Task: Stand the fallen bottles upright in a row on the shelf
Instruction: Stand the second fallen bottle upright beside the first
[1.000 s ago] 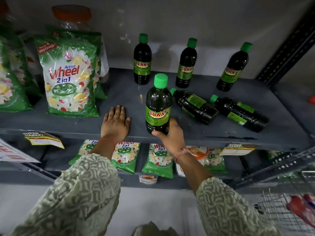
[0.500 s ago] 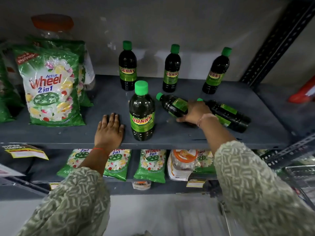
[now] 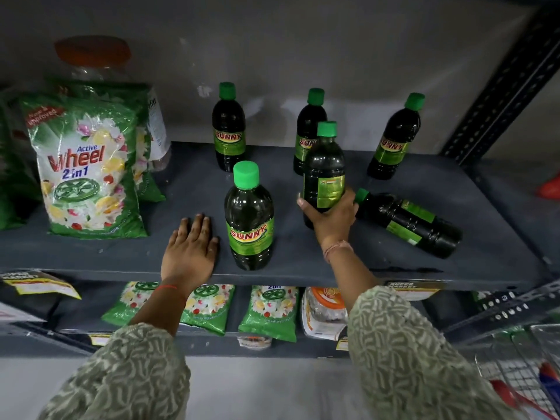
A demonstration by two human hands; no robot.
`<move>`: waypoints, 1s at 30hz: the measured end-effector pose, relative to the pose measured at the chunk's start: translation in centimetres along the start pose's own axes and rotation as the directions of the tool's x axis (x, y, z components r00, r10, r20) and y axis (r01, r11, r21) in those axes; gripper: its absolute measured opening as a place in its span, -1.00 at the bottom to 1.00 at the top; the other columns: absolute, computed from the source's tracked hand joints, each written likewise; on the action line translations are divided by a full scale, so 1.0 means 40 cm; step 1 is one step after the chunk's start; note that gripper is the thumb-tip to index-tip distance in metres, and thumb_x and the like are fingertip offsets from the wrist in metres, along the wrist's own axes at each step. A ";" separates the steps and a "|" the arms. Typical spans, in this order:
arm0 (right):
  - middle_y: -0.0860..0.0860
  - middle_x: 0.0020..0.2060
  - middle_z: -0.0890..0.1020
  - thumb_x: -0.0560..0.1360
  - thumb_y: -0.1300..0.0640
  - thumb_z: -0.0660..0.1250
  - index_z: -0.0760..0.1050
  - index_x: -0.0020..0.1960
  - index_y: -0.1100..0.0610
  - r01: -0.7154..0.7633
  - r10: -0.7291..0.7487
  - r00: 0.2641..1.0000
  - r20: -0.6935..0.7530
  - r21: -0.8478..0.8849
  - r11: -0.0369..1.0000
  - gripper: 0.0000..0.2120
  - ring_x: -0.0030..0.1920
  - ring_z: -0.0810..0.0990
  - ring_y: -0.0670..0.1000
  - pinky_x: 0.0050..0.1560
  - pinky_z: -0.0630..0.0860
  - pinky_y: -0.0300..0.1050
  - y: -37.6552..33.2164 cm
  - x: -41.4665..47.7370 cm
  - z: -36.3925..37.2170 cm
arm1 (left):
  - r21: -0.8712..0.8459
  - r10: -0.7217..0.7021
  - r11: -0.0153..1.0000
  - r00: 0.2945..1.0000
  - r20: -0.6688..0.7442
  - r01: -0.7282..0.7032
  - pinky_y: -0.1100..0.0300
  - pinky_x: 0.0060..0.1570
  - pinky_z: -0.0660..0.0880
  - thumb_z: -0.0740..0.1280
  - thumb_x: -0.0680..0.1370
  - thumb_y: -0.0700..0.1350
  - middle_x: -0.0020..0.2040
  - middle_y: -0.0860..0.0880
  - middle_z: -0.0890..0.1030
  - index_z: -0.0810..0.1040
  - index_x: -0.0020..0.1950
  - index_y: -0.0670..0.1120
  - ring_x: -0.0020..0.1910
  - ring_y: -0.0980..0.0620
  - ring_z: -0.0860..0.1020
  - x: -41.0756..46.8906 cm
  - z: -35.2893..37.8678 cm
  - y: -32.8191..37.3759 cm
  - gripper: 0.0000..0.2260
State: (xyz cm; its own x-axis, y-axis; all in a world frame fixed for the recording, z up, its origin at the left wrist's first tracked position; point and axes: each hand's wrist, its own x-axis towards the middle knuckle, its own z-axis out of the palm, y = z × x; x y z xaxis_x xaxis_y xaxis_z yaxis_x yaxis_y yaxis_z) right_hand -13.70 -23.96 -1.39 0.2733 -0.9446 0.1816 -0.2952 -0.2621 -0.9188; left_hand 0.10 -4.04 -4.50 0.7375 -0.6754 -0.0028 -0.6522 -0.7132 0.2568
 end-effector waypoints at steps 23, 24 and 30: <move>0.15 0.09 0.54 0.20 0.08 0.55 0.32 0.21 0.14 0.052 -0.052 0.999 0.014 -0.013 0.999 -0.33 0.09 0.54 0.14 0.03 0.50 -0.04 0.020 -0.017 -0.009 | 0.002 -0.011 1.000 1.000 0.020 0.011 0.03 0.49 -0.05 -0.05 0.59 0.01 0.55 -0.04 0.00 -0.03 0.49 -0.07 0.52 -0.08 -0.05 -0.004 -0.008 0.005 -0.52; 0.11 0.07 0.57 0.24 0.14 0.52 0.32 0.20 0.13 0.011 -0.013 0.997 0.078 0.032 0.999 -0.38 0.07 0.57 0.11 0.02 0.50 -0.09 0.033 -0.012 -0.019 | 0.005 -0.009 1.000 1.000 0.020 0.009 0.03 0.49 -0.05 -0.05 0.59 0.01 0.55 -0.04 0.01 -0.03 0.49 -0.07 0.52 -0.08 -0.05 -0.004 -0.007 0.005 -0.52; 0.15 0.36 0.32 0.08 -0.08 0.60 0.11 0.42 0.09 0.006 -0.013 0.986 0.168 0.042 0.999 0.06 0.37 0.29 0.11 0.40 0.27 0.12 0.045 0.006 -0.024 | -0.002 -0.009 1.000 1.000 0.019 0.009 0.02 0.49 -0.04 -0.04 0.59 0.01 0.55 -0.05 0.01 -0.02 0.49 -0.08 0.52 -0.09 -0.04 -0.005 -0.008 0.006 -0.52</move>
State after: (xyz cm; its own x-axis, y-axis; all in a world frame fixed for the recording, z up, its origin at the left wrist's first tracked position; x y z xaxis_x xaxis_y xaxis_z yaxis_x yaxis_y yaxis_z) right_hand -15.04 -24.86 -2.67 0.4271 -0.8944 0.1324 -0.2548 -0.2596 -0.9315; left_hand -0.14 -4.04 -4.12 0.7398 -0.6724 -0.0231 -0.6452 -0.7188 0.2590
